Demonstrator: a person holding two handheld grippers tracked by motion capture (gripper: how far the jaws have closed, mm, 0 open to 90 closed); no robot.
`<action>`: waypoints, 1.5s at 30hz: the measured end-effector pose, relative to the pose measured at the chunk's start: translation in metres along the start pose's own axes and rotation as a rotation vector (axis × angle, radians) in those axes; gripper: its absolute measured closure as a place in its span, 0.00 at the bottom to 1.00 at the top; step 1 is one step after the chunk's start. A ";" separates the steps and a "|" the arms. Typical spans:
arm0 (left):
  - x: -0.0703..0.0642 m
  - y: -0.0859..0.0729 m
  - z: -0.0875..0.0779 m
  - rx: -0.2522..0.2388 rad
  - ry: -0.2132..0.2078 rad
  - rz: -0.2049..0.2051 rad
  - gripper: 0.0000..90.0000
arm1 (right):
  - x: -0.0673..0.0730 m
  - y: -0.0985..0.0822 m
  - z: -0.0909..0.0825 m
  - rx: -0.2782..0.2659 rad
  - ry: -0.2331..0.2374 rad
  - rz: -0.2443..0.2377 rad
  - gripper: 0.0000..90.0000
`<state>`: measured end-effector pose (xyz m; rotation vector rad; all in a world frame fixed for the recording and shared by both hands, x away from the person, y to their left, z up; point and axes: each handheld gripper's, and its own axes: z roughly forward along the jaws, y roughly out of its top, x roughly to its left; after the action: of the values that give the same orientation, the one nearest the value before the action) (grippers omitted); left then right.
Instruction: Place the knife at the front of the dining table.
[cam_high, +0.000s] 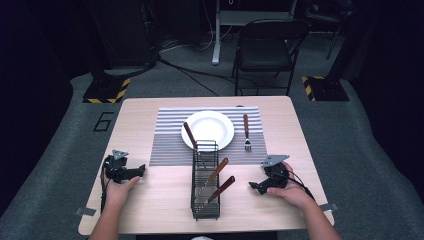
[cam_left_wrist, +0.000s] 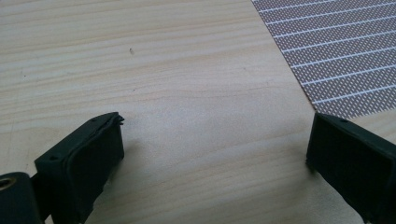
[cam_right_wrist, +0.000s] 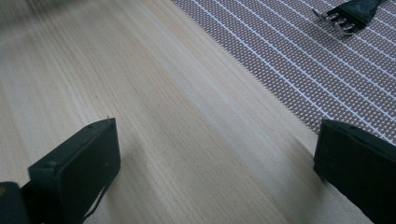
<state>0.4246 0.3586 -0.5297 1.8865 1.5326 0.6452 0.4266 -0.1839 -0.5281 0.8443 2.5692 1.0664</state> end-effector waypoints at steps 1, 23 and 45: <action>0.000 0.000 0.000 -0.003 -0.004 -0.001 0.06 | 0.000 0.000 0.000 0.000 0.000 0.000 0.00; -0.041 0.025 -0.042 -0.043 -0.097 0.012 0.57 | 0.000 0.000 0.000 0.000 0.001 -0.001 0.00; -0.064 0.034 -0.057 -0.023 -0.206 0.049 0.65 | 0.000 0.000 0.000 0.000 0.002 -0.003 0.00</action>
<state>0.3945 0.3004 -0.4651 1.9133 1.3468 0.4716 0.4269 -0.1839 -0.5281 0.8401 2.5709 1.0669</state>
